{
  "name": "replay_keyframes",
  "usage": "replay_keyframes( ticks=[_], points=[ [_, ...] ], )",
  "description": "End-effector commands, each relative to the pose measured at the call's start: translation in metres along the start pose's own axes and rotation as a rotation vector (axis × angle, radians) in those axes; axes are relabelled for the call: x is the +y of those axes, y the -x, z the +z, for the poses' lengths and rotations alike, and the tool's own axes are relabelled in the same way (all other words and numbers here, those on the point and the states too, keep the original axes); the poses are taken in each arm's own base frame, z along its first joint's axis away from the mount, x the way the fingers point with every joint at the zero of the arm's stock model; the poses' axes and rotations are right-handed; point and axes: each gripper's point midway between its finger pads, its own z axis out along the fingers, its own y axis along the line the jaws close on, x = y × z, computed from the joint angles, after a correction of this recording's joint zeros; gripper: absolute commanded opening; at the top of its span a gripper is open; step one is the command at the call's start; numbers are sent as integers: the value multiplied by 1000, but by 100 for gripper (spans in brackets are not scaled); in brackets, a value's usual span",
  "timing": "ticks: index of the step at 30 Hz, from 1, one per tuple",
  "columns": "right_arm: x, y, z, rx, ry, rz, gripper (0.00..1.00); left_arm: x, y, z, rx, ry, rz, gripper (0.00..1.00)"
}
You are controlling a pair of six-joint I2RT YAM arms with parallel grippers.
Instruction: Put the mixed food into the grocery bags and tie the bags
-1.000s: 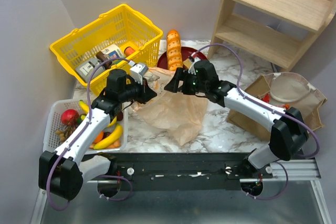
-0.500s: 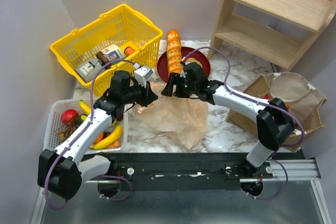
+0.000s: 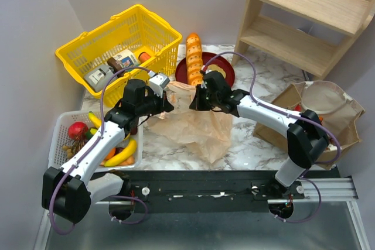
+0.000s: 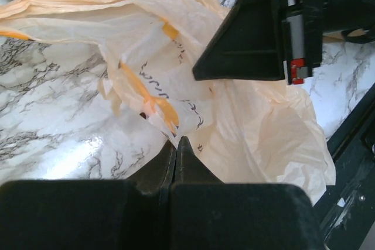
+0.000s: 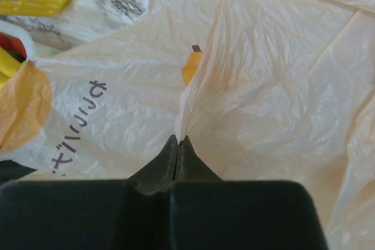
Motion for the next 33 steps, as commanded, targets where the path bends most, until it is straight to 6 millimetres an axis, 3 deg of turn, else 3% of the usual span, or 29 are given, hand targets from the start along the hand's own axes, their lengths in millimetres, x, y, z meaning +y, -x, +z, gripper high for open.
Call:
replay_keyframes(
  ticks=[1, 6, 9, 12, 17, 20, 24, 26, 29, 30, 33],
  points=[
    [-7, 23, -35, -99, -86, -43, 1, 12, 2, -8, -4, 94, 24, 0],
    [-35, 37, -92, -219, -244, -77, 1, 43, -18, -14, 61, 267, -19, 0],
    [-63, 32, -125, -251, -363, -90, 1, 74, -34, -24, 120, 435, -62, 0],
    [-96, 18, -154, -265, -467, -79, 1, 93, -44, -32, 150, 511, -136, 0],
    [-152, -1, -183, -269, -587, 2, 1, 114, -43, -47, 130, 611, -201, 0],
    [-171, -8, -199, -283, -650, 12, 1, 121, -43, -59, 128, 660, -228, 0],
    [-167, -4, -211, -306, -640, -11, 1, 108, -34, -60, 78, 588, -205, 0],
    [-153, 1, -207, -302, -559, -51, 1, 83, -29, -49, 62, 427, -182, 0],
    [-127, 9, -197, -297, -416, -99, 1, 56, -13, -43, 12, 283, -130, 30],
    [-119, 11, -195, -298, -376, -110, 1, 50, -8, -43, -2, 259, -108, 50],
    [-90, 22, -189, -297, -234, -141, 1, 24, 9, -41, -33, 177, 4, 71]
  ],
)
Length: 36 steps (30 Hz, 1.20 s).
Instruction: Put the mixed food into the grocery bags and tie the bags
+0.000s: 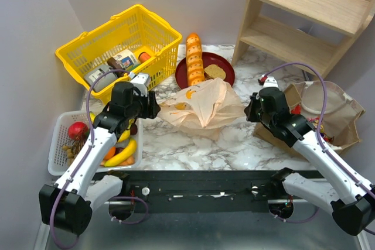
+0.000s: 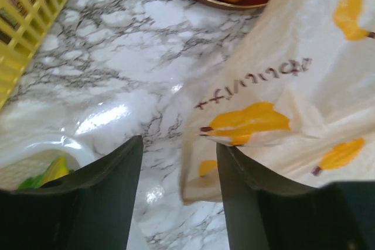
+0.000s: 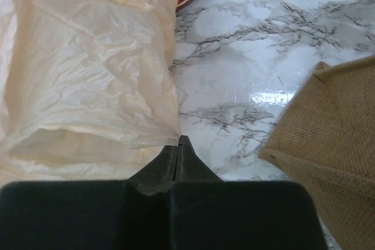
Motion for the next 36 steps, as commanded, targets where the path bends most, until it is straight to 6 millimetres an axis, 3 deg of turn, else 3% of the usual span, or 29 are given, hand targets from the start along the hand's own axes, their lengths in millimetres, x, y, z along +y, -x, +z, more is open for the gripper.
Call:
replay_keyframes(
  ticks=[1, 6, 14, 20, 26, 29, 32, 33, 35, 36],
  points=[
    [42, 27, -10, -36, 218, -57, 1, -46, 19, -11, -74, -176, 187, 73],
    [66, 39, -15, -25, 329, -100, 1, -86, 46, -26, -170, -232, 358, 90],
    [84, 41, -16, 13, 412, -118, 1, -110, 76, -33, -293, -270, 471, 96],
    [95, 29, -15, 73, 483, -138, 1, -123, 75, -18, -254, -312, 522, 96],
    [111, 17, -20, 131, 596, -163, 1, -120, 66, 2, -212, -289, 521, 93],
    [120, 6, -27, 179, 675, -174, 1, -119, 62, 7, -202, -289, 505, 87],
    [128, -13, -34, 257, 746, -189, 1, -122, 56, 13, -187, -309, 496, 72],
    [129, -16, -34, 268, 754, -189, 1, -120, 51, 17, -168, -306, 489, 60],
    [129, -22, -35, 286, 761, -192, 1, -115, 46, 23, -140, -285, 480, 47],
    [130, -25, -36, 292, 766, -192, 1, -113, 40, 26, -113, -276, 477, 36]
  ],
)
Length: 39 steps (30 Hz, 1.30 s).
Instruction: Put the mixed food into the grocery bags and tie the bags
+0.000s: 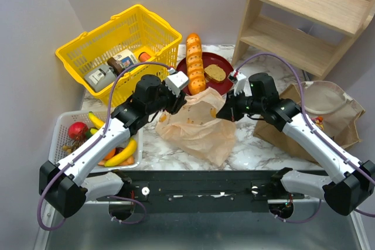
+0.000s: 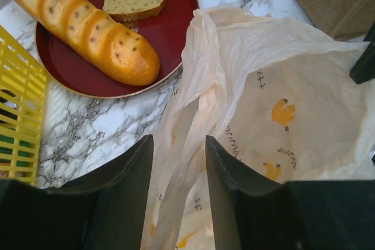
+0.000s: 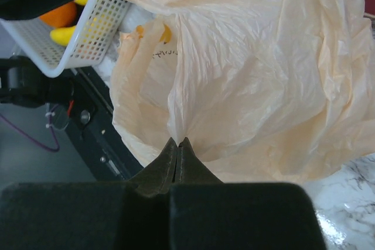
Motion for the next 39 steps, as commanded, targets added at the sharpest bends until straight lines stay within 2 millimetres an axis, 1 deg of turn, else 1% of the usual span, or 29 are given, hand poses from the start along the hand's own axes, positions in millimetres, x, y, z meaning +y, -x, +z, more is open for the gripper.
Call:
replay_keyframes(
  ticks=[1, 2, 3, 4, 5, 6, 7, 8, 9, 10, 12, 14, 15, 17, 20, 21, 22, 23, 24, 26, 27, 28, 30, 31, 33, 34, 35, 38, 39],
  points=[
    [18, -15, -2, 62, 93, -9, 1, 4, -20, 10, 67, 29, -21, 29],
    [18, -14, -2, 59, 92, -8, 1, 9, -24, 9, 81, 56, -20, 23],
    [17, -9, -3, 47, 81, -12, 2, 12, -30, 9, 103, 72, -22, 9],
    [16, -5, -3, 35, 68, -11, 8, 14, -33, 8, 112, 88, -16, 3],
    [15, 0, -3, 20, 53, -10, 13, 20, -37, 7, 127, 118, -13, 0],
    [12, 6, -4, 2, 32, -18, 22, 21, -43, 6, 143, 128, -14, 0],
    [13, 18, -4, -20, 23, -31, 29, 22, -45, 6, 150, 135, -10, 0],
    [12, 24, -5, -35, 13, -38, 34, 24, -46, 5, 156, 144, -5, 0],
    [11, 32, -4, -48, -1, -51, 47, 26, -50, 5, 169, 158, -1, 0],
    [11, 44, -4, -66, -11, -58, 54, 27, -53, 5, 176, 163, 2, 0],
    [2, 56, -1, -87, -69, -46, 74, 30, -56, 5, 191, 179, 1, 0],
    [-3, 72, 2, -108, -108, -42, 80, 36, -55, 3, 191, 212, 4, 0],
    [-13, 78, 3, -124, -162, -29, 84, 38, -53, 2, 187, 221, 8, 0],
    [-22, 96, 13, -138, -201, -22, 85, 42, -54, 1, 190, 245, 15, 0],
    [-46, 115, 24, -144, -279, 10, 86, 50, -60, 0, 212, 286, 19, 0],
    [-64, 125, 35, -141, -314, 42, 86, 51, -59, -1, 216, 295, 20, 0],
    [-72, 129, 40, -138, -325, 63, 86, 53, -59, -2, 218, 309, 16, 1],
    [-81, 133, 45, -136, -330, 78, 86, 57, -58, -4, 218, 332, 18, 7],
    [-98, 140, 53, -134, -354, 108, 86, 59, -53, -6, 206, 341, 21, 26],
    [-117, 146, 63, -126, -390, 114, 86, 61, -44, -10, 183, 354, 32, 56],
    [-129, 149, 66, -122, -425, 102, 87, 62, -36, -13, 159, 357, 34, 77],
    [-141, 154, 80, -109, -441, 104, 87, 61, -31, -15, 146, 356, 33, 83],
    [-161, 151, 90, -75, -471, 125, 87, 59, -18, -20, 109, 350, 24, 93],
    [-174, 151, 100, -57, -484, 140, 88, 56, -15, -22, 97, 335, 21, 95],
    [-194, 145, 106, -39, -508, 176, 88, 45, -9, -26, 64, 284, -3, 97],
    [-202, 145, 108, -37, -518, 183, 88, 41, -9, -26, 54, 265, -21, 97],
    [-213, 141, 117, -25, -529, 189, 88, 36, -9, -28, 47, 246, -35, 98],
    [-235, 132, 126, 5, -565, 197, 88, 8, -19, -26, 40, 113, -113, 99],
    [-246, 126, 134, 26, -579, 201, 88, 0, -25, -26, 44, 80, -129, 99]
  ],
)
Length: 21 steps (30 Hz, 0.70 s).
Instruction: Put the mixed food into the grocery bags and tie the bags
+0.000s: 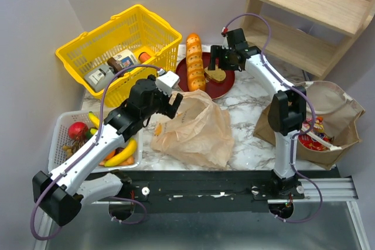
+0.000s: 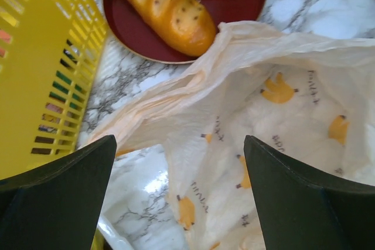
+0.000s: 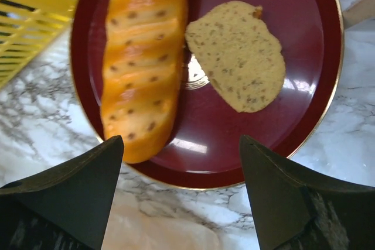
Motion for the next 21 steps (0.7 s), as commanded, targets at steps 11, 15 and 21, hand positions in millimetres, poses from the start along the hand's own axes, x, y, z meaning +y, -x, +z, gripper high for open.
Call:
replay_keyframes(
  ticks=[11, 15, 21],
  points=[
    [-69, -28, 69, 114, -163, 43, 88, -117, -45, -22, 131, -633, -241, 99],
    [-72, -31, 81, 119, -140, 58, 87, -121, -56, -14, 168, -656, -245, 99],
    [-74, -52, 97, 171, -131, 85, 85, -122, -67, -5, 205, -652, -255, 90]
  ],
)
